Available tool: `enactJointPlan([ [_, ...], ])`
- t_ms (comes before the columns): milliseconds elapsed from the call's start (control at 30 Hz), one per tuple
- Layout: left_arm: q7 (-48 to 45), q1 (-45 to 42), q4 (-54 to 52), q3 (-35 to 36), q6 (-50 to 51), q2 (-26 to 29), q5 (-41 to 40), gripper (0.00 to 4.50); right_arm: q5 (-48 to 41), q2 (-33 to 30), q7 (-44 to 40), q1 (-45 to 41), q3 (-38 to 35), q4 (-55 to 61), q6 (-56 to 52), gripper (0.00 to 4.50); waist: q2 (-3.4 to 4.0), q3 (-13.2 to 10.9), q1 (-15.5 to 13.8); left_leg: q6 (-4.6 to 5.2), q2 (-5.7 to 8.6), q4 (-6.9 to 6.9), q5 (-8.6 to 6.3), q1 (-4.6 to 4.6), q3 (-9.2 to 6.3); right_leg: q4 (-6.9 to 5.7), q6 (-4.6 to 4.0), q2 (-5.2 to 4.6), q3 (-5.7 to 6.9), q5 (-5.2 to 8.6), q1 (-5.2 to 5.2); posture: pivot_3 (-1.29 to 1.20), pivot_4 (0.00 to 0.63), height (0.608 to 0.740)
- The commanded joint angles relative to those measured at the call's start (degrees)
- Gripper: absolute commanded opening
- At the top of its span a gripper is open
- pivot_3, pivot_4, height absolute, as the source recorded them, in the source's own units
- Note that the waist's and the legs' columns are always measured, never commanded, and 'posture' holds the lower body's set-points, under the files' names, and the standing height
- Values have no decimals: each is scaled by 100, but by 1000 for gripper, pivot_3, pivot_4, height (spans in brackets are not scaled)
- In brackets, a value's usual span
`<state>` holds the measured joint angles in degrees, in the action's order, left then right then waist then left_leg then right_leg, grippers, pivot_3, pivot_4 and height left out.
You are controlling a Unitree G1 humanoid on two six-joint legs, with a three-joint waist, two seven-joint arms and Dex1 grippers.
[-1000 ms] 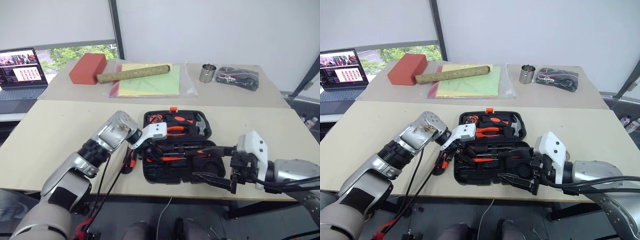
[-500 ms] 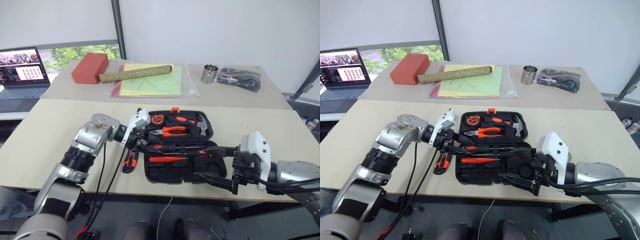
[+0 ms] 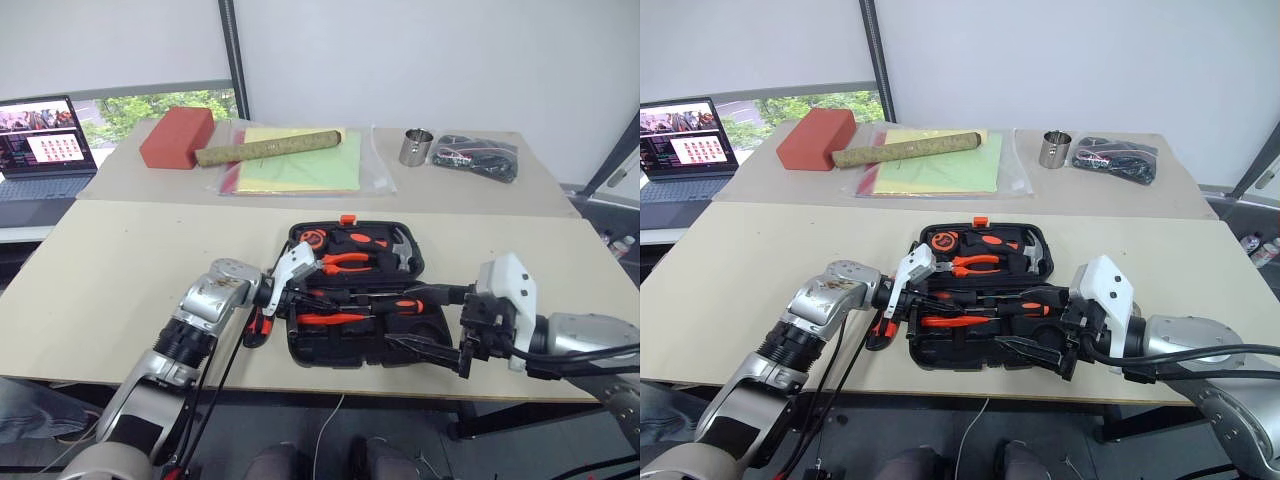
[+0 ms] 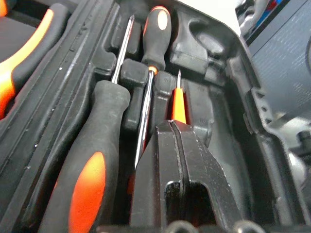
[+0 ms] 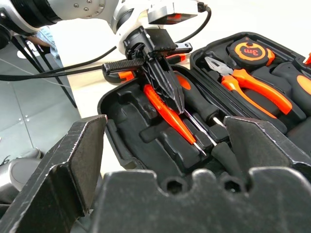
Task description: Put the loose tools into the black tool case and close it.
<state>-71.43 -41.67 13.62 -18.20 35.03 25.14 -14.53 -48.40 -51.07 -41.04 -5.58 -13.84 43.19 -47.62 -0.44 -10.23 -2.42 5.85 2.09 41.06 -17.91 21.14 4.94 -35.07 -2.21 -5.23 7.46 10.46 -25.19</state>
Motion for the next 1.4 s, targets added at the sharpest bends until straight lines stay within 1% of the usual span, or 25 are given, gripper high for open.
enactJointPlan([
  [33,-232,338,-413,-287,25,315,110,23,-8,-33,-23,35,-105,154,163,4500,1,1,20,0,0,-1,0,-1,0,0,0,0,0,0,0,0,150,737],
  [167,-312,522,-632,-424,-199,534,216,23,-2,-38,-29,36,-98,135,166,4500,14,11,22,0,-1,-10,0,-9,1,-2,-13,0,1,2,0,0,150,737],
  [267,-203,458,-485,-318,-248,494,214,23,10,-29,-29,67,-89,147,175,4500,13,12,-14,0,-1,-6,0,-8,0,-1,-11,0,1,4,6,0,150,737],
  [333,-164,408,-432,-259,-312,454,198,23,8,-25,-26,69,-86,147,173,4500,13,13,-10,-12,-1,-2,-7,-7,0,1,10,-1,-1,14,7,0,150,737],
  [367,-142,366,-423,-199,-312,416,149,23,9,-22,-25,70,-82,144,175,4500,13,13,-10,-24,-1,-2,-13,-8,0,0,17,-1,-3,16,7,0,150,737],
  [533,-134,275,-525,98,-273,283,-148,23,18,-3,-18,104,-69,144,193,4500,12,13,-17,-22,-1,-1,-12,-7,1,-3,20,-1,-2,16,6,0,150,737],
  [633,-85,299,-785,338,-82,391,-344,23,30,12,-24,107,-37,145,214,4500,11,12,-10,-8,-1,-1,-5,-2,0,-2,19,-1,-2,14,2,0,150,737],
  [733,138,318,-1090,767,372,613,-578,23,-15,-14,-104,-19,9,63,208,4500,10,11,2,1,-1,-4,0,2,0,-1,1,-1,-1,3,-5,0,150,737],
  [767,219,367,-1250,972,570,726,-711,261,-44,-37,-152,-75,26,30,204,4500,10,11,10,1,0,-5,0,1,1,-2,-8,-1,-1,-2,-5,0,150,737],
  [833,461,784,-1924,1781,1194,1207,-1124,762,-148,-65,-336,-346,134,-136,191,4500,9,10,64,1,-1,-7,0,1,0,-1,-7,1,0,-1,-7,0,150,737],
  [900,718,1347,-2532,2446,1668,1601,-1386,1497,-103,-89,-548,-561,286,-274,254,4500,9,10,164,1,-4,-12,0,-3,2,0,-9,6,-2,2,-8,0,150,737],
  [967,989,1976,-3046,2953,1982,1862,-1533,2275,23,-106,-735,-715,438,-396,342,4500,10,10,185,0,-3,-20,0,-12,1,-2,-8,7,-1,12,-6,0,150,737],
  [1067,1451,2998,-3677,3676,2256,2074,-1541,3306,143,-98,-972,-936,640,-583,449,4500,13,8,159,-1,-3,-25,0,-17,0,-2,5,7,-1,22,1,0,150,737],
  [1100,1605,3269,-3845,3884,2346,2093,-1563,3690,165,-89,-1036,-1000,692,-639,477,4500,13,8,136,-16,-2,-25,-8,-15,-1,1,9,7,-1,24,1,0,150,737],
  [1133,1767,3473,-4014,4094,2467,2067,-1626,4151,194,-77,-1099,-1062,749,-693,508,4500,10,6,110,-38,0,-24,-21,-16,-1,0,8,5,-3,23,5,0,150,737],
  [1167,1887,3583,-4122,4218,2554,2043,-1694,4430,219,-68,-1143,-1105,789,-736,533,4500,7,4,73,-43,1,-21,-23,-13,-3,3,11,4,-3,24,4,0,150,737],
  [1267,2435,3545,-4354,4344,3133,1888,-1874,4430,302,-32,-1253,-1198,912,-833,604,4500,7,4,-17,-48,3,-13,-26,-8,-7,5,26,1,-4,24,8,0,150,737],
  [1333,2952,3305,-4493,4031,3546,1832,-1765,4430,351,1,-1294,-1250,991,-866,630,4500,7,4,-45,-49,8,-14,-26,-8,-6,5,36,-6,-7,19,8,0,150,737],
  [1400,3421,2831,-4473,4002,4361,1492,-1874,4430,372,30,-1294,-1272,1031,-866,638,4500,6,4,-67,-49,11,-13,-26,-9,-7,3,45,-6,-9,15,10,0,150,737],
])
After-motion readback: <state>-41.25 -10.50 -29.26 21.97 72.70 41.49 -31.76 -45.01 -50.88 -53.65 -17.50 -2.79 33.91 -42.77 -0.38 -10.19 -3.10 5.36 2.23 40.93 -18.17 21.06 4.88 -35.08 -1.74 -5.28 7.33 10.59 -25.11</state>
